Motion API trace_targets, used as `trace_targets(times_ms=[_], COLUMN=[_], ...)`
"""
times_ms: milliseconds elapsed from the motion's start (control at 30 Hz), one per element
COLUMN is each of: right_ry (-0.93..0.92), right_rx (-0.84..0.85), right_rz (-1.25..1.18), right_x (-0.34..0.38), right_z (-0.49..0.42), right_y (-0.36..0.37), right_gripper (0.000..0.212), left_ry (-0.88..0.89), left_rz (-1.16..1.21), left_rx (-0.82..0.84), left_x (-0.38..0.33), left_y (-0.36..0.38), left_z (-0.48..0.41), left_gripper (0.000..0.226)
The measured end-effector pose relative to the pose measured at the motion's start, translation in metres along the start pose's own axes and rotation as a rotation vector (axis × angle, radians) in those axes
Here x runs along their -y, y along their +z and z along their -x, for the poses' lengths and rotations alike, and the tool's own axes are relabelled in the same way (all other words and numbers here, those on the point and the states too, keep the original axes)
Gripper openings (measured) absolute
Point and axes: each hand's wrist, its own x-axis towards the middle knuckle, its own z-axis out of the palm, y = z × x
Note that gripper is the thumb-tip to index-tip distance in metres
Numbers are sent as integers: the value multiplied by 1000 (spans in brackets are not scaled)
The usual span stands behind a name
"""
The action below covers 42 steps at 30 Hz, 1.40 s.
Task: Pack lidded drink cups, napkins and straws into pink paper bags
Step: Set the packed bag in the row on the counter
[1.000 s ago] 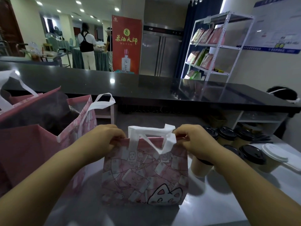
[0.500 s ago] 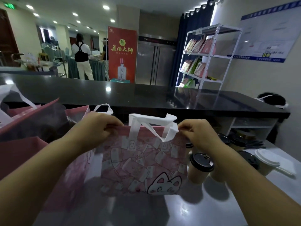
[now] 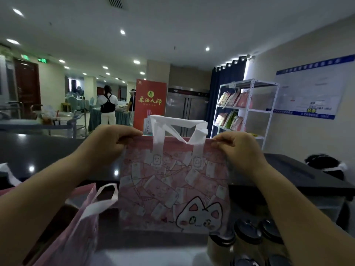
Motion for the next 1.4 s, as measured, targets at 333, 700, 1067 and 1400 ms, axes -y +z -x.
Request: trace_targets(times_ms=[333,700,1067,1400], right_ry=[-6,199,263,141], right_rx=[-206,-85,381,173], right_rz=[182,-40,-261,-67], right_x=[3,-13,-63,-31], right_z=[-102,-127,-78,-85], right_y=[20,130,169,206], right_gripper=[11,19,53,43], left_ry=[68,-307,-561,-547], left_rz=[-156,12,-39,-77], left_rx=[-150,285,362,204], left_x=[23,48,88,93], left_y=[20,108,119,116], left_z=[-71,-77,-63,-59], left_gripper=[13,71,72,62])
